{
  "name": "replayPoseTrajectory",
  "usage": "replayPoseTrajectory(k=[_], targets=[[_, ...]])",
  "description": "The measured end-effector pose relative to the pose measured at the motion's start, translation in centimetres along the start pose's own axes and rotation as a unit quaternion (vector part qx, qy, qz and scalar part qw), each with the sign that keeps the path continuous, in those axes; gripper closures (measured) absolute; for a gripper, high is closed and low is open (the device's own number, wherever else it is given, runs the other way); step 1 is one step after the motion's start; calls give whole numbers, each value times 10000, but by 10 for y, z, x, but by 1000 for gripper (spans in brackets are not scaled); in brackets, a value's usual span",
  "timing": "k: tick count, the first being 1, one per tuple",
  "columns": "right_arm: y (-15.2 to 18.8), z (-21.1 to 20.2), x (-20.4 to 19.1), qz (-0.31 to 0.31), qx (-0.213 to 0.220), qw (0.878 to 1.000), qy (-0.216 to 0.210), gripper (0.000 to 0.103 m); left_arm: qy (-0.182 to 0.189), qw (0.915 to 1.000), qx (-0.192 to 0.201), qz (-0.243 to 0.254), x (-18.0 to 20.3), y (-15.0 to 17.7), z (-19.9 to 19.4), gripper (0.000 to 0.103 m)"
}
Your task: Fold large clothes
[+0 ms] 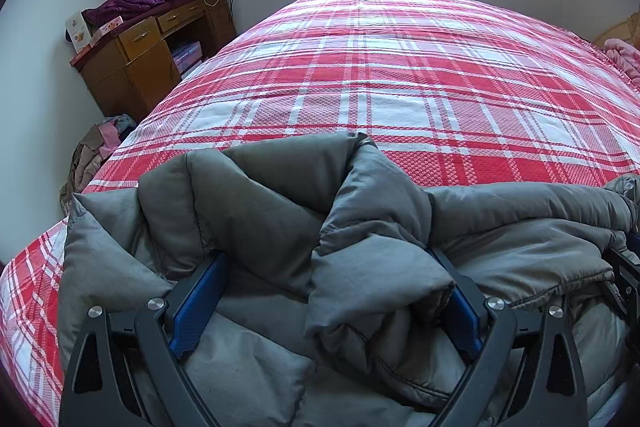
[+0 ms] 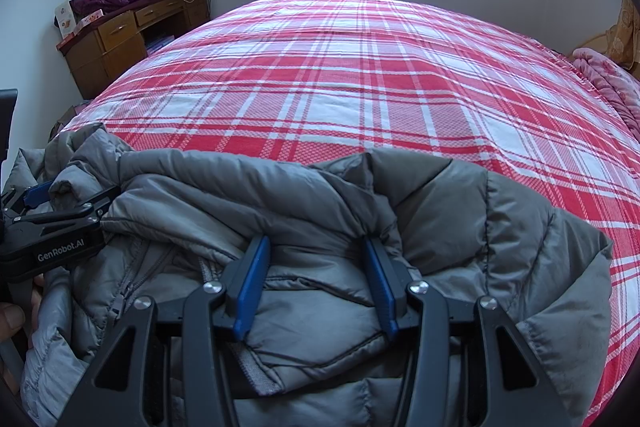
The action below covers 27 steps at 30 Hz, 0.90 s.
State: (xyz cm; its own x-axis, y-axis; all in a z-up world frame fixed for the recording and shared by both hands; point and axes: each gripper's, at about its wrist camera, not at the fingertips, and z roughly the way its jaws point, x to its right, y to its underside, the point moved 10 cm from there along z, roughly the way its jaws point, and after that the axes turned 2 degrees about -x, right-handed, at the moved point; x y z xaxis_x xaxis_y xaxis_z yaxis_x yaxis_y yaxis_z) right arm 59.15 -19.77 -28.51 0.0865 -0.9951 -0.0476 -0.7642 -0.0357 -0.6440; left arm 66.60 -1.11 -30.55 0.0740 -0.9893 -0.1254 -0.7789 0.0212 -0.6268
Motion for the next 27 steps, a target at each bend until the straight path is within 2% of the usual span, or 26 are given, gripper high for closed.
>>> replayPoseTrajectory(k=[3,6,7,9,10,11,12,14,18,20,22,24,27], targets=[[0,0,1,-4,-4,10000,2,52,-30,10000,-24,44,0,-1,0,5],[-1,-1,0,-88,-73,9999,44,51,187,9995,-238,-103,-13,-6,-10,5],[-2,-3,1,-138,-134,9998,35,49,223,9992,-218,-230,-20,-9,-20,5],[-4,-24,8,-133,-151,9998,18,42,574,9969,-70,-540,-41,-8,-58,5],[-4,-39,13,-33,-21,10000,35,30,671,9963,-27,-539,-48,-2,-72,5],[-2,-58,20,69,118,9999,20,18,664,9967,-26,-460,-59,12,-89,5],[6,-77,26,153,192,9997,-1,14,592,9977,-27,-315,-71,32,-106,5],[28,-102,37,261,173,9995,-7,13,481,9988,-59,-52,-87,74,-127,5],[123,-149,73,391,-295,9987,131,13,163,9980,-440,430,-119,183,-158,5],[164,-170,86,483,-426,9978,147,13,125,9972,-633,385,-135,230,-171,5],[202,-190,95,614,-537,9965,172,13,363,9970,-655,175,-145,263,-191,5],[239,-212,105,827,-634,9943,209,13,349,9976,-599,90,-154,289,-213,5],[276,-237,101,1027,-649,9925,97,13,470,9971,-603,-48,-157,314,-229,5]])
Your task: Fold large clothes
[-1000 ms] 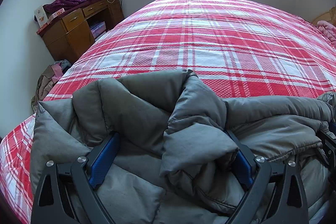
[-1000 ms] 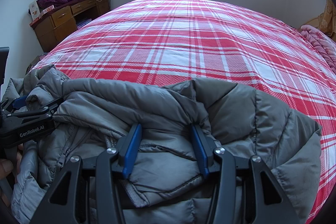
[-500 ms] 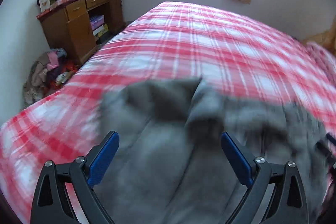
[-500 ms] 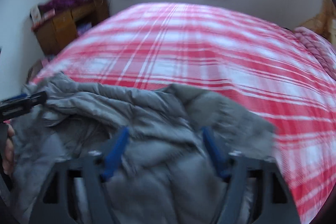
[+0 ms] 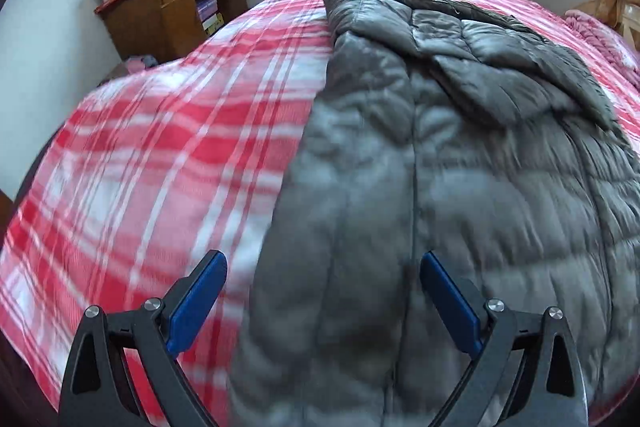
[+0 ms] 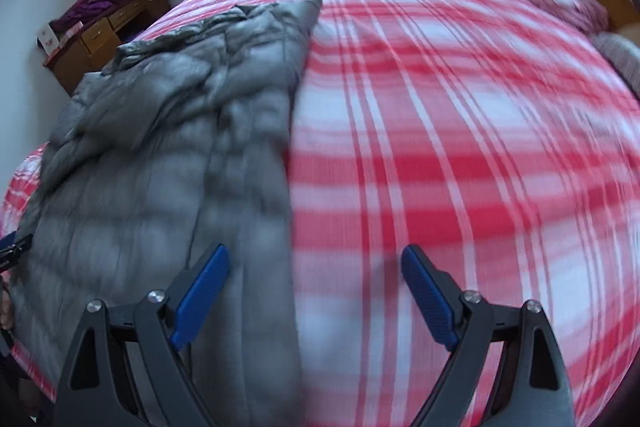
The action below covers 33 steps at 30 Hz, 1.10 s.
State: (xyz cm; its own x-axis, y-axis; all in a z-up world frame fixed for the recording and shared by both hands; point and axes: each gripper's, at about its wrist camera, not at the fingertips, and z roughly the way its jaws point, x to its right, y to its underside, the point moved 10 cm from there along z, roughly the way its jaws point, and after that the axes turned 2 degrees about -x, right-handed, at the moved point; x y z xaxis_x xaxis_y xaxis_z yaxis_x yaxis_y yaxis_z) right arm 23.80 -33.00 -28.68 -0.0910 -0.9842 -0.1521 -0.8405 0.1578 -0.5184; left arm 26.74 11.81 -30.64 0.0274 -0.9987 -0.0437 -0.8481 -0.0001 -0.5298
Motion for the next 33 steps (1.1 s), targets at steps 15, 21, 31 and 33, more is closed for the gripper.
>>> replayPoseTrajectory(k=[15,21,31,33], targets=[[97,-36,-42,-446,142,9987,-185,52,580,9983,-15,-110,19,60,-16,46],[98,-59,-60,-469,403,9955,-712,90,995,9942,377,158,31,54,-62,93],[52,-202,-68,-286,1757,9729,-1477,94,2097,9588,1914,-12,23,8,-242,96],[37,-241,-71,-291,2171,9618,-1640,94,2013,9558,2143,77,22,-10,-259,96]])
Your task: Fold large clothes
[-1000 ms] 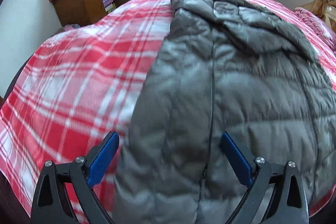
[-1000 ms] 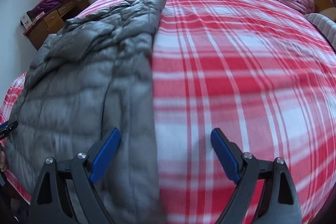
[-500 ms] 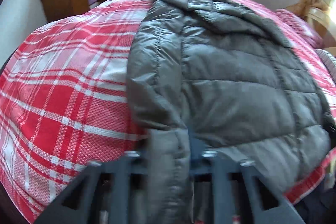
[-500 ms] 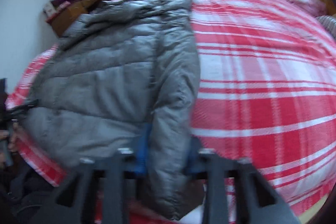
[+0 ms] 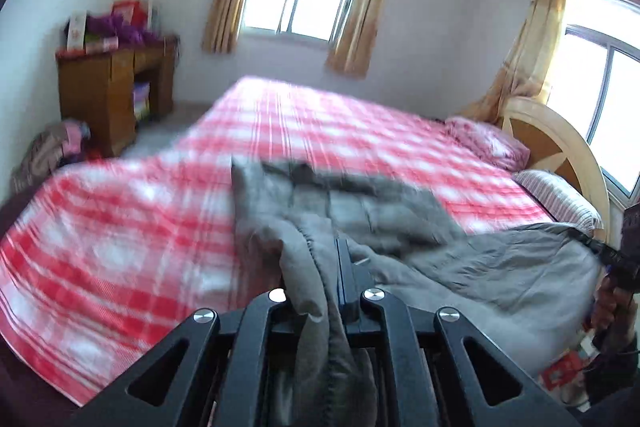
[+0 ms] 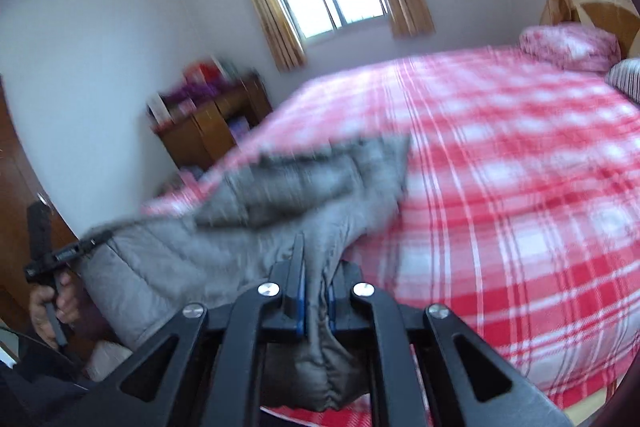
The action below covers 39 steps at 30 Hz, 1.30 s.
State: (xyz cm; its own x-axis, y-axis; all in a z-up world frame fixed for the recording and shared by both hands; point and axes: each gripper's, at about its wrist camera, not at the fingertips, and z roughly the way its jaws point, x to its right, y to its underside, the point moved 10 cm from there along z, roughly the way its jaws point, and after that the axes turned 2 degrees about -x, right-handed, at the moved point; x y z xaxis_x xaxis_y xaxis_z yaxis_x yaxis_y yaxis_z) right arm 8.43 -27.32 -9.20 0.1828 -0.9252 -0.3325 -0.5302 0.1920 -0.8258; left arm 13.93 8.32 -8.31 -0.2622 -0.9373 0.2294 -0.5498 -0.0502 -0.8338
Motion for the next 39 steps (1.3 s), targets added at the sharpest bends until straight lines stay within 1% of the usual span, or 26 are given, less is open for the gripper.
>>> replayPoseTrajectory(k=[2,3,5,8,9,12,14,16,18,21,22,23,24,25,26,27,28,29,30,31,34,35,36,37,38,39], targets=[[-28,-10,-6,-107,349,9993,40,94,-110,9999,71,86,-6,-18,16,96],[-40,-7,-5,-145,445,9989,76,94,-173,9998,38,62,-13,-23,28,96],[-60,13,2,-125,525,9985,130,94,-218,9996,-177,-62,-30,-31,68,96],[-82,71,27,26,424,9985,339,94,-270,9984,-480,-151,-51,-32,129,96],[-87,96,36,135,327,9986,397,94,-389,9974,-584,-162,-60,-33,152,95],[-93,153,57,315,98,9977,585,94,-557,9945,-813,-358,-78,-28,196,91],[-93,179,72,402,-57,9966,712,94,-608,9924,-936,-525,-90,-29,217,88],[-90,205,88,477,-204,9952,826,94,-621,9901,-960,-817,-101,-34,228,87],[-87,223,100,503,-327,9941,904,94,-552,9887,-778,-1158,-112,-44,228,82],[-84,245,115,593,-454,9924,978,93,-833,9877,-647,-1156,-122,-54,233,77],[-84,248,118,616,-454,9923,975,90,-974,9873,-589,-1105,-125,-57,236,76],[-85,255,119,623,-471,9922,972,82,-1063,9867,-584,-1085,-127,-58,238,76],[-85,258,121,597,-481,9913,1068,78,-1151,9857,-599,-1071,-130,-58,240,75],[-85,262,124,551,-484,9903,1180,74,-1202,9851,-610,-1072,-132,-58,243,73],[-85,266,127,521,-488,9898,1236,74,-1313,9835,-605,-1085,-135,-57,246,71],[-84,270,130,518,-502,9890,1291,74,-1537,9804,-596,-1083,-141,-56,247,57],[-81,274,135,549,-554,9876,1361,74,-1815,9760,-579,-1053,-147,-57,247,31],[-78,277,139,583,-616,9864,1409,74,-2227,9688,-475,-983,-156,-60,243,21],[-75,280,142,614,-655,9854,1448,74,-2330,9676,-251,-941,-159,-64,237,16],[-72,283,147,649,-688,9840,1508,74,-2285,9688,-96,-958,-159,-67,233,16],[-65,286,157,728,-757,9806,1655,73,-2271,9689,-20,-987,-156,-69,227,16],[-67,284,159,660,-735,9788,1793,61,-2309,9690,6,-881,-150,-70,224,16],[-69,283,159,621,-690,9775,1892,53,-2436,9669,70,-755,-144,-71,219,16],[-74,278,159,639,-588,9769,1954,33,-2527,9650,121,-685,-140,-74,217,16],[-81,272,159,717,-430,9770,1961,25,-2606,9635,242,-568,-132,-77,212,16],[-90,264,157,770,-259,9766,1992,25,-2688,9614,391,-449,-122,-81,206,16]])
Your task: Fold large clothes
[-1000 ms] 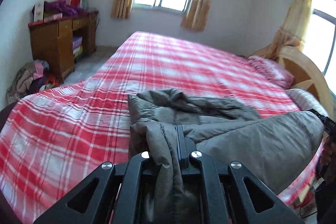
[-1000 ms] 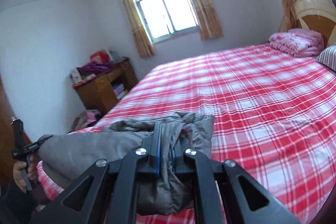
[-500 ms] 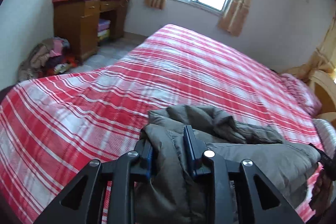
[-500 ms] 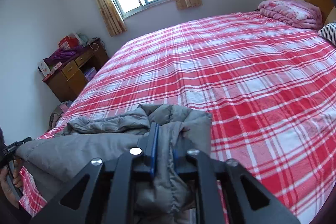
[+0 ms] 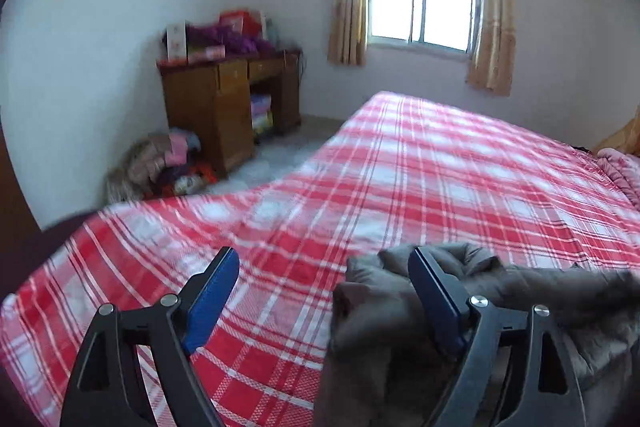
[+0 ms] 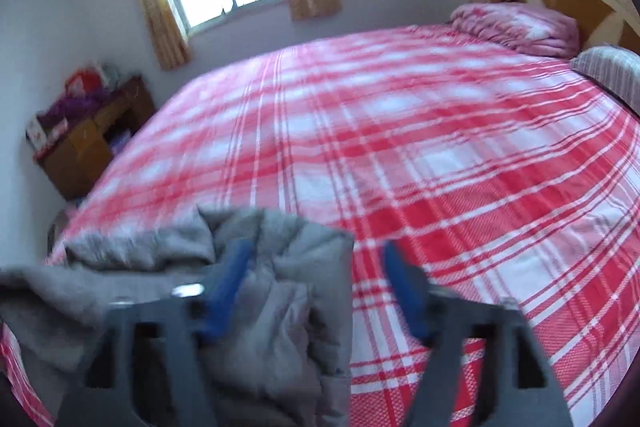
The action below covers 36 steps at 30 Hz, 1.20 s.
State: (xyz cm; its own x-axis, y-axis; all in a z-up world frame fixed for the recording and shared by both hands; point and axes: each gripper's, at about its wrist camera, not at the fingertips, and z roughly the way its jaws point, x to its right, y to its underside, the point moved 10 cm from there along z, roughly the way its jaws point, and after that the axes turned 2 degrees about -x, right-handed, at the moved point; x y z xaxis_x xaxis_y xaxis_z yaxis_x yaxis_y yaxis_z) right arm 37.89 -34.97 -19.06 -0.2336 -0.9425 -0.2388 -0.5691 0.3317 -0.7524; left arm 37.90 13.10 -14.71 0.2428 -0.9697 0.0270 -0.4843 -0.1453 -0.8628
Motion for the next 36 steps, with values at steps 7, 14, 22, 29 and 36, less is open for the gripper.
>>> replayPoseTrajectory(k=[7,14,22,29,36], targets=[[-11,-33,-60,-677,355,9971,-25,25,-637,9934,878,366,29,-17,-34,7],[31,8,-151,-1830,-316,9817,-418,24,-380,9877,492,1434,110,-4,17,4],[52,81,-140,-1660,-822,9826,-143,24,-928,9778,-507,1811,130,42,119,4],[60,91,-130,-1431,-676,9872,-204,22,-906,9774,-601,1814,142,60,139,2],[66,100,-128,-1288,-804,9880,-287,21,-716,9786,-914,1698,141,72,152,1]])
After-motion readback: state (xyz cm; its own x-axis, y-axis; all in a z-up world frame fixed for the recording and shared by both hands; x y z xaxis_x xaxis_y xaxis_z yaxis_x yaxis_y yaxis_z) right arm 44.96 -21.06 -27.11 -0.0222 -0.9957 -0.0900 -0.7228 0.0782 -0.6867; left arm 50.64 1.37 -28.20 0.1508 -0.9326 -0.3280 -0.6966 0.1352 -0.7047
